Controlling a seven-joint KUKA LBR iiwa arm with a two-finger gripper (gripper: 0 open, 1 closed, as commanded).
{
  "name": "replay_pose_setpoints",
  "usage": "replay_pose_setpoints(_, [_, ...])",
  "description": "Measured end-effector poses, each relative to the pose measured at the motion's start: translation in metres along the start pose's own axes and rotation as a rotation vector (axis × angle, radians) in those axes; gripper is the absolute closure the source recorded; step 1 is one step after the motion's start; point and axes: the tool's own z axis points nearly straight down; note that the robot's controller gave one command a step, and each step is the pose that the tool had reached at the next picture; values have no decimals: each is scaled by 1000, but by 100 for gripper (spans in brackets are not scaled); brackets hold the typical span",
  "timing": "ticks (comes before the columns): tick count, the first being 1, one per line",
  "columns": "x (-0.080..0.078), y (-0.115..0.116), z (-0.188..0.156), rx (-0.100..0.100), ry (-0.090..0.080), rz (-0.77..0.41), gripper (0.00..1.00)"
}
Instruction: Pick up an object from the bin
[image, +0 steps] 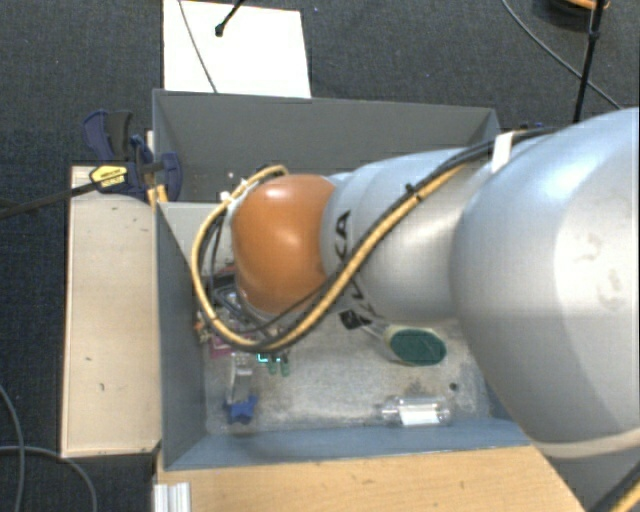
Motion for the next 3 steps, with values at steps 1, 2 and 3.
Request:
replay_pose_setpoints(1, [38,-15,56,-7,-16,-125,0])
replay_pose_setpoints(2, [41,-14,56,-6,-5,-121,100])
replay_pose_setpoints(3, [18,0,-68,-5,-16,-110,100])
